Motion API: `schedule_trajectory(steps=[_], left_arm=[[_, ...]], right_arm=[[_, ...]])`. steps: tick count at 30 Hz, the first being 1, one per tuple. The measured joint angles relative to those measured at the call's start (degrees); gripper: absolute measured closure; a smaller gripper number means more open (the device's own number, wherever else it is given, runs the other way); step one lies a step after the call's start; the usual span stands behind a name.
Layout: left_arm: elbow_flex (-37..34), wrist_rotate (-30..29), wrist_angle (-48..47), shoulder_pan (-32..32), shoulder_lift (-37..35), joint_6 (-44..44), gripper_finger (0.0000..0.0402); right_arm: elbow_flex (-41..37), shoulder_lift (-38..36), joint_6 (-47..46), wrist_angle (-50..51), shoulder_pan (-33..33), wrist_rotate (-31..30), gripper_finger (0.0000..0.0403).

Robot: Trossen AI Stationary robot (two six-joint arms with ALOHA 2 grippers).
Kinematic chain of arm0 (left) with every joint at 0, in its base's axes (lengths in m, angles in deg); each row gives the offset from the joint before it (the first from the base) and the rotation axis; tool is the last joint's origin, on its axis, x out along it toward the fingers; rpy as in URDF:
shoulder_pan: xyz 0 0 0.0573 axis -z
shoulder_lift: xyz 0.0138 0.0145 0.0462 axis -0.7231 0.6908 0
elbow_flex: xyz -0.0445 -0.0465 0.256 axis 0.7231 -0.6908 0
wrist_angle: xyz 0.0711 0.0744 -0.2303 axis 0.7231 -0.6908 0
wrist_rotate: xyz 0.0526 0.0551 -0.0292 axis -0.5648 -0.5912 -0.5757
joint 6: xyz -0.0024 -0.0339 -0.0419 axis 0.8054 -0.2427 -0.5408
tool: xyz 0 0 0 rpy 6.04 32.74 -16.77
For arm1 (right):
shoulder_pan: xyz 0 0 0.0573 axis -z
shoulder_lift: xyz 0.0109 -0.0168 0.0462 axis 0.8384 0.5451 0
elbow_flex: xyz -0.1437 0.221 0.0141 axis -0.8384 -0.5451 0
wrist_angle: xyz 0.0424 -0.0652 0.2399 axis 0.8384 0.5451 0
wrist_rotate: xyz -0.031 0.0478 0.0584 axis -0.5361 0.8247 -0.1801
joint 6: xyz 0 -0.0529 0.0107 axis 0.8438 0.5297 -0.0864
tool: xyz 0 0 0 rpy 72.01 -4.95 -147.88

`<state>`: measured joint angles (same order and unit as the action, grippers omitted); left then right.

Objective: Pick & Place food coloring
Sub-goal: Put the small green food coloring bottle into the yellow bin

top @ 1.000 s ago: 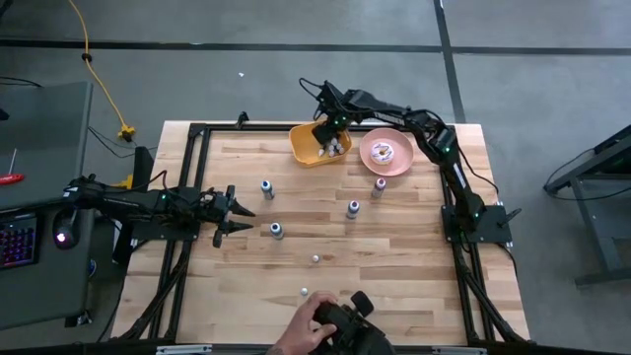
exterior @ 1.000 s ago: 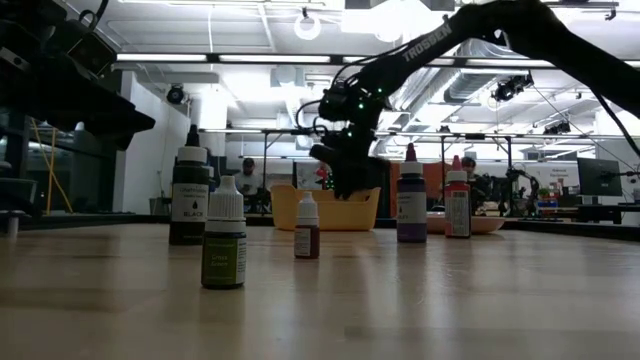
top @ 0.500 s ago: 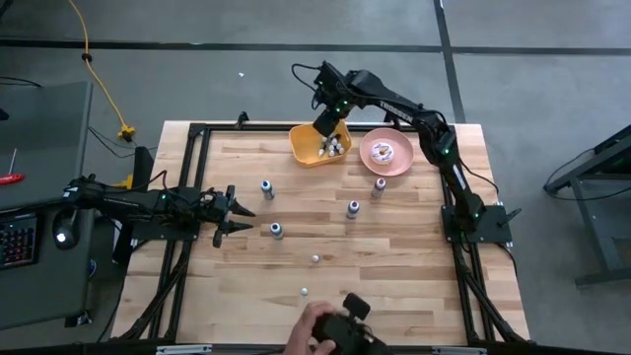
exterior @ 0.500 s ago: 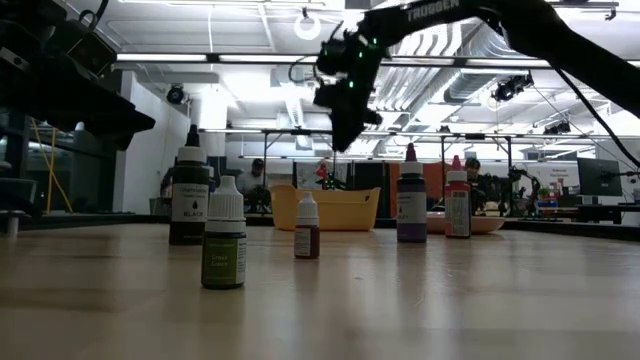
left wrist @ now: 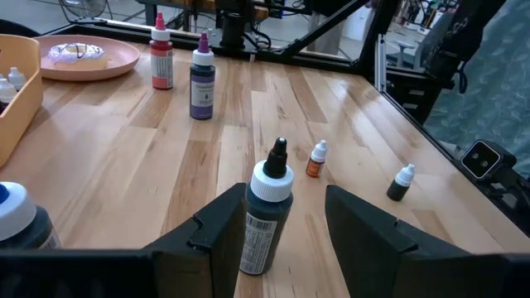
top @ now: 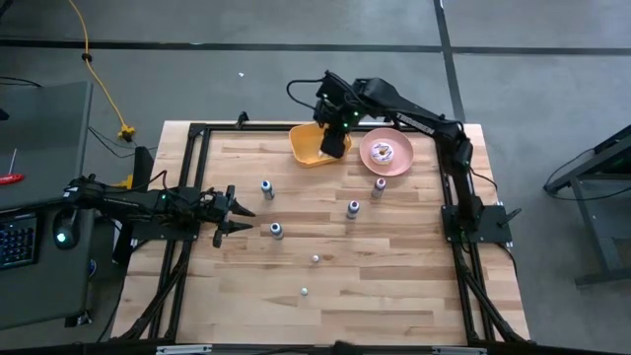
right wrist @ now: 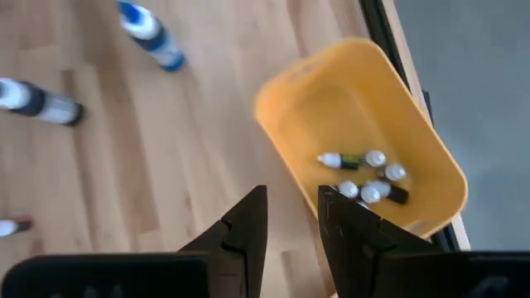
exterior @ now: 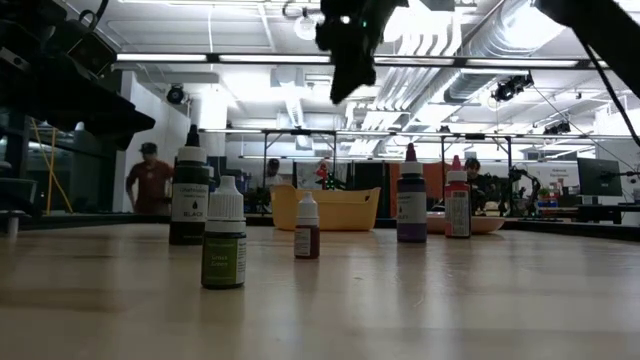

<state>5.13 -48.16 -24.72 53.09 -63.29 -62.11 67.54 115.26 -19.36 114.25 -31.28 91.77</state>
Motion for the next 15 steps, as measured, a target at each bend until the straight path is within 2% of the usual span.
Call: schedule_trajectory(steps=[15], left_arm=[[0.0,0.0,0.0,0.0,0.0,0.0,0.0238]], right_arm=[[0.0,-6.2,-3.3,2.6,-15.2,0.8,0.0304]])
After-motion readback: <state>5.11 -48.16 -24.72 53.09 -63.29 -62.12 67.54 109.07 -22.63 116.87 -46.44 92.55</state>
